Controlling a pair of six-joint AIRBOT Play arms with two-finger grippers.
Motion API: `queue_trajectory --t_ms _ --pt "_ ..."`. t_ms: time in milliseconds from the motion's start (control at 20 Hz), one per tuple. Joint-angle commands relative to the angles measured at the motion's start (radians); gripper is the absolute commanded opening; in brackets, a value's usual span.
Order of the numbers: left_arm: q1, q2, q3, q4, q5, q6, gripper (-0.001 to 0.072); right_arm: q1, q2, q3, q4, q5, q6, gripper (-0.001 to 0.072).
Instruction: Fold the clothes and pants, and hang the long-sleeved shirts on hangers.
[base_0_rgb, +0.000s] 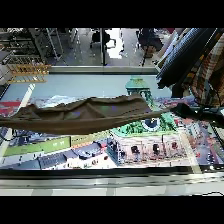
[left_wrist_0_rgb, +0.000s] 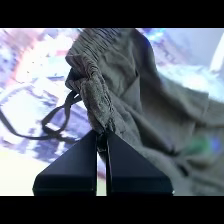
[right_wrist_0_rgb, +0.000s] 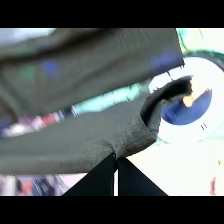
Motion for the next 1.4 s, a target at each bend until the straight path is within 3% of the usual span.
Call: queue_trajectory --t_ms 0,250,450,500,550,600,650,800,1000,1150,1250,1350 --pt "0.001 0.004 0.041 0.214 0.130 0.160 0.0012 0.002 0.095 -0.103 -0.247 0.184 0.003 0.0016" --pt "0.046 0.004 -0.212 0.386 0.127 0.259 0.0011 0.002 0.222 -0.482 -0.297 0.175 0.004 0.0017" --pt "0.111 -0.004 -0.299 0.491 0.062 0.259 0.0011 0.002 0.222 -0.497 -0.294 0.153 0.004 0.0026" --pt "0.119 -0.008 -0.299 0.493 0.044 0.259 0.0047 0.002 0.220 -0.486 -0.252 0.120 0.005 0.0178" --pt "0.123 -0.007 -0.299 0.492 0.022 0.259 0.0254 0.002 0.214 -0.469 -0.199 0.072 0.011 0.0397" --pt "0.123 -0.007 -0.298 0.492 -0.008 0.258 0.0533 0.002 0.203 -0.449 -0.150 0.011 0.012 0.0475" --pt "0.118 -0.007 -0.292 0.487 -0.027 0.246 0.0684 0.002 0.183 -0.426 -0.099 -0.089 0.029 0.0466" --pt "0.088 -0.007 -0.243 0.448 -0.071 0.201 0.0696 0.002 0.019 -0.333 0.116 -0.335 0.037 0.0468" --pt "0.076 -0.007 -0.201 0.164 -0.142 0.174 0.0692 0.002 -0.415 -0.058 0.401 -0.303 -0.067 0.0466" --pt "0.070 -0.008 -0.202 0.128 -0.117 0.145 0.0687 0.007 -0.677 0.164 0.449 -0.226 -0.050 0.0439" --pt "0.070 -0.007 -0.202 0.128 -0.087 0.127 0.0603 0.031 -0.782 0.265 0.447 -0.228 -0.024 0.0421" --pt "0.069 -0.007 -0.202 0.127 -0.057 0.126 0.0586 0.067 -0.859 0.354 0.436 -0.235 -0.021 0.0421"
